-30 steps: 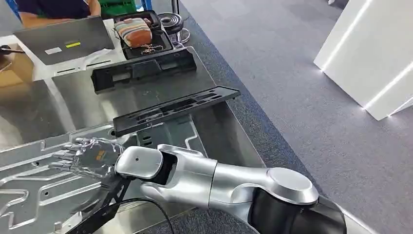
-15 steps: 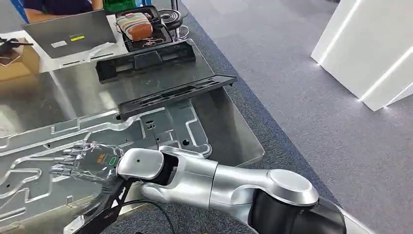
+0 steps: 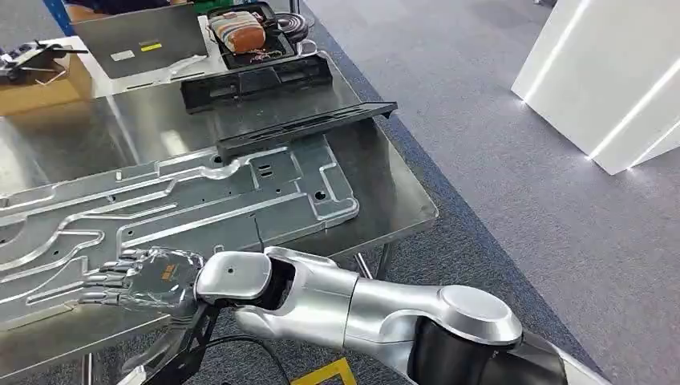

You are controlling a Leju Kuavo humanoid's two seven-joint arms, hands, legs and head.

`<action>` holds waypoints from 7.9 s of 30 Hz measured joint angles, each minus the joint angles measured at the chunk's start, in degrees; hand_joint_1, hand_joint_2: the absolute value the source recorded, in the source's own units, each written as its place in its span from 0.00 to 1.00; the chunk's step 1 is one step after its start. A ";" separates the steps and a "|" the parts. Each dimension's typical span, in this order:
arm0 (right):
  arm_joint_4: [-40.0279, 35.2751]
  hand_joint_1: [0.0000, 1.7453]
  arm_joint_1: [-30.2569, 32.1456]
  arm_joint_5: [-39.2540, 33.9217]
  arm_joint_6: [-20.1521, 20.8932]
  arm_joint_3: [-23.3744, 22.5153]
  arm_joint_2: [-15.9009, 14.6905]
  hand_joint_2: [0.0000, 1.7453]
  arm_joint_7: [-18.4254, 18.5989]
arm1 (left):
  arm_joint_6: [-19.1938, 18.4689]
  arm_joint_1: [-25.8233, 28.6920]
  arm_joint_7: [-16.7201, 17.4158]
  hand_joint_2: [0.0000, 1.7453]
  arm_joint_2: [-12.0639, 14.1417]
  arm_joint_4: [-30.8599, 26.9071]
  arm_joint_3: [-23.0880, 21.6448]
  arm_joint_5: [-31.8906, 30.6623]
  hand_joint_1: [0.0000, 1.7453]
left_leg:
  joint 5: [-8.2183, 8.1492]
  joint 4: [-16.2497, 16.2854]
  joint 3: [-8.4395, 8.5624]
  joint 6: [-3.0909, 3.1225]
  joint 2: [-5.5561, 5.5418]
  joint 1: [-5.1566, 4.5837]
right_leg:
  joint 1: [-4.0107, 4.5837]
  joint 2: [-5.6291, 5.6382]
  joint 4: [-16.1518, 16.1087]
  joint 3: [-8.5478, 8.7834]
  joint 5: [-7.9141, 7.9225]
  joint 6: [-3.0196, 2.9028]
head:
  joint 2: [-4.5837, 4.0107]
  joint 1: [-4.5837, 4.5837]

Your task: Take the parts from the cabinet and place them on the table.

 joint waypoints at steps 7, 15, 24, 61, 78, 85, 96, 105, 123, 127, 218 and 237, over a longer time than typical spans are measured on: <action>0.35 0.00 0.37 0.76 0.66 0.00 -0.09 0.00 -0.92 | 0.00 -0.09 0.00 0.00 0.11 0.00 0.13 0.09 0.00 | 5.64 0.08 -7.04 0.59 -1.30 -0.85 | 0.21 0.51 16.03 0.01 -9.63 -0.36 | 0.00 0.00; 0.35 0.00 0.26 1.20 0.81 -0.13 0.09 0.00 -1.14 | 0.02 0.03 -0.20 0.00 -0.09 -0.02 0.44 0.13 0.00 | 10.72 -2.39 -9.53 -1.18 -3.93 -0.48 | 0.79 2.16 -3.70 12.35 -8.05 -2.61 | 0.00 -0.02; 0.46 0.00 0.50 1.64 1.51 -0.11 0.13 0.00 -1.44 | 0.15 0.06 -0.35 0.00 0.33 -0.02 0.96 0.70 0.00 | 4.77 9.45 -4.74 -4.12 1.33 0.39 | 0.39 -4.31 -1.50 3.28 -2.62 -1.94 | 0.00 -0.04; 9.58 0.00 11.00 -0.18 -7.65 -12.73 -3.28 0.00 -9.62 | 1.53 1.30 -1.53 0.00 0.55 -0.11 2.86 0.70 0.00 | 0.25 -0.82 0.34 0.71 0.44 -0.54 | 0.94 -0.16 -0.23 2.16 -1.90 -0.16 | 0.00 -0.02; 21.06 0.00 26.38 1.66 -16.79 -31.09 -7.50 0.00 -14.47 | 3.15 -1.39 -7.21 0.00 -5.64 -0.13 2.54 2.71 0.00 | 2.45 2.36 -10.09 -1.42 0.44 -0.34 | 0.22 0.08 -3.71 10.56 -6.80 -1.98 | 0.00 -0.02; 31.85 0.00 35.65 0.17 -21.00 -40.61 -10.36 0.00 -7.75 | 3.30 -1.16 -7.23 0.00 -4.83 -0.15 2.21 4.13 0.00 | 1.79 9.39 -2.83 -0.26 0.36 -1.19 | 1.11 -0.31 -2.03 3.63 -2.49 -2.11 | 0.00 -0.02; 40.99 0.00 47.28 -6.89 -20.81 -55.24 -14.40 0.00 4.35 | 3.34 -0.88 -5.05 0.00 -4.63 -0.50 -1.03 3.00 0.00 | 2.30 -2.95 -0.64 2.35 0.71 -1.39 | -0.33 0.39 14.32 -1.23 -14.38 1.94 | 0.00 0.00; 43.08 0.00 49.83 -8.24 -14.09 -60.65 -14.93 0.00 7.08 | 1.27 -1.87 -0.92 0.00 -4.46 -0.83 -4.26 1.07 0.00 | 6.73 -1.58 -5.80 -0.87 0.92 -0.89 | -0.75 0.41 -3.49 15.84 -12.08 0.35 | 0.00 -0.02; 44.15 0.00 51.65 -9.29 -7.34 -64.17 -15.43 0.00 6.18 | 0.74 -1.10 0.74 0.00 -4.50 -0.83 -9.07 0.26 0.00 | 1.04 -2.31 0.52 0.69 0.64 -2.05 | 0.81 -0.13 -2.37 10.67 -7.89 -1.36 | 0.00 -0.02; 44.15 0.00 51.66 -9.03 -6.23 -65.16 -15.72 0.00 6.12 | 1.27 -0.94 0.39 0.00 -4.81 -0.83 -9.99 0.61 0.00 | 1.26 -2.25 0.27 1.04 0.71 -2.17 | 0.67 -0.06 -2.51 10.48 -7.47 -0.91 | 0.00 0.00; 44.94 0.00 52.84 2.01 -2.14 -67.52 -16.59 0.00 9.20 | 2.54 -0.97 1.11 0.00 -6.14 -0.83 -14.56 9.42 0.00 | -5.62 17.10 -11.51 -2.04 -0.33 -0.84 | -0.87 -1.72 -2.14 10.76 -8.69 -1.70 | 0.00 -0.04; 44.98 0.00 52.88 2.84 -1.79 -67.54 -16.59 0.00 9.55 | 2.36 -2.31 2.58 0.00 -6.86 -0.83 -14.64 10.86 0.00 | 2.88 -1.63 -1.67 1.94 -5.30 -1.78 | -0.74 2.16 2.39 8.50 -8.57 0.28 | 0.00 -0.02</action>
